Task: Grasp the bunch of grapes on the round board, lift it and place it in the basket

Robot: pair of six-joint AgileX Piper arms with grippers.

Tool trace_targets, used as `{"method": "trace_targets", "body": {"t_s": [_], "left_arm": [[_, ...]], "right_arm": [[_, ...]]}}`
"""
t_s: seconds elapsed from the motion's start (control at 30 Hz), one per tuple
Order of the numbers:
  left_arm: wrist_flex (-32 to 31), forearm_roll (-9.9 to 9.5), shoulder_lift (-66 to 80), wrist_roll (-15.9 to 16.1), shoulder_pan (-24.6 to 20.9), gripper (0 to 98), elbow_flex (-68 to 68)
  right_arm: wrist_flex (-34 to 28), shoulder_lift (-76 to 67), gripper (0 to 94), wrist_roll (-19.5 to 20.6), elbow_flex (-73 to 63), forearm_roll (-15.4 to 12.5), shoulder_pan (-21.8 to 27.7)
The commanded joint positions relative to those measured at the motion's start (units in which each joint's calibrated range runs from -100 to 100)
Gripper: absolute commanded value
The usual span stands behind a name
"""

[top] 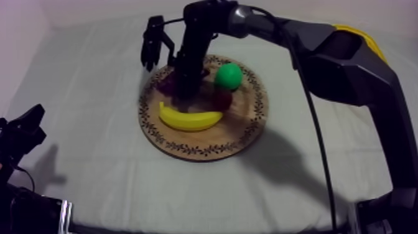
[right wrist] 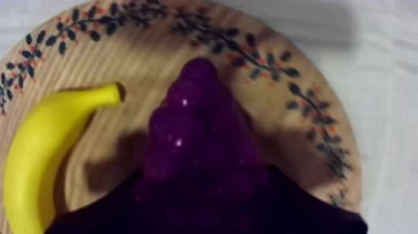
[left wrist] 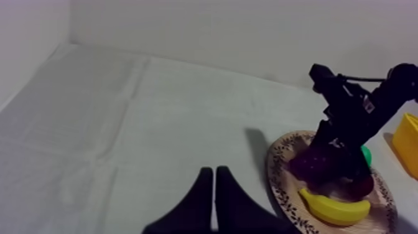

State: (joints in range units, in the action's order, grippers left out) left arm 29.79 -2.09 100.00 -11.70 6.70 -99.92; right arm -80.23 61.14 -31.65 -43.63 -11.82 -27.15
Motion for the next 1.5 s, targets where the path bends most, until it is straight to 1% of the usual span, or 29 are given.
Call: {"method": "trace_targets", "body": {"t_s": [0.0,0.33,0.47,0.67,0.83,1.03,1.23,1.33,1.47], "left_arm": [[0.04,0.02,0.0,0.0,0.0,0.1,0.03],[0.04,0.02,0.0,0.0,0.0,0.1,0.03],[0.04,0.02,0.0,0.0,0.0,0.1,0.03],[0.04,0.02,0.0,0.0,0.0,0.1,0.03],[0.04,0.02,0.0,0.0,0.0,0.1,0.03],[0.04,0.02,0.0,0.0,0.0,0.1,0.03],[0.04,0.02,0.0,0.0,0.0,0.1,0.03],[0.04,0.02,0.0,0.0,0.0,0.1,0.03],[0.04,0.02,0.0,0.0,0.0,0.1,0.03]], "right_arm": [[0.27,-2.04,43.5,0.11,0.73,0.32,0.38],[-0.7,-16.51,42.7,-0.67,7.99,2.65,3.45],[0.08,-24.35,42.9,-0.78,12.55,3.76,5.09],[2.11,-35.36,43.0,0.93,17.59,5.95,8.41],[4.71,-43.06,42.8,3.77,21.87,7.15,11.96],[10.11,-50.88,42.8,9.08,29.01,9.32,16.07],[14.54,-56.3,42.7,13.73,36.21,10.07,20.94],[18.39,-58.31,42.7,16.57,40.34,10.99,23.36],[24.13,-60.58,42.7,21.52,46.08,13.39,26.29]]}}
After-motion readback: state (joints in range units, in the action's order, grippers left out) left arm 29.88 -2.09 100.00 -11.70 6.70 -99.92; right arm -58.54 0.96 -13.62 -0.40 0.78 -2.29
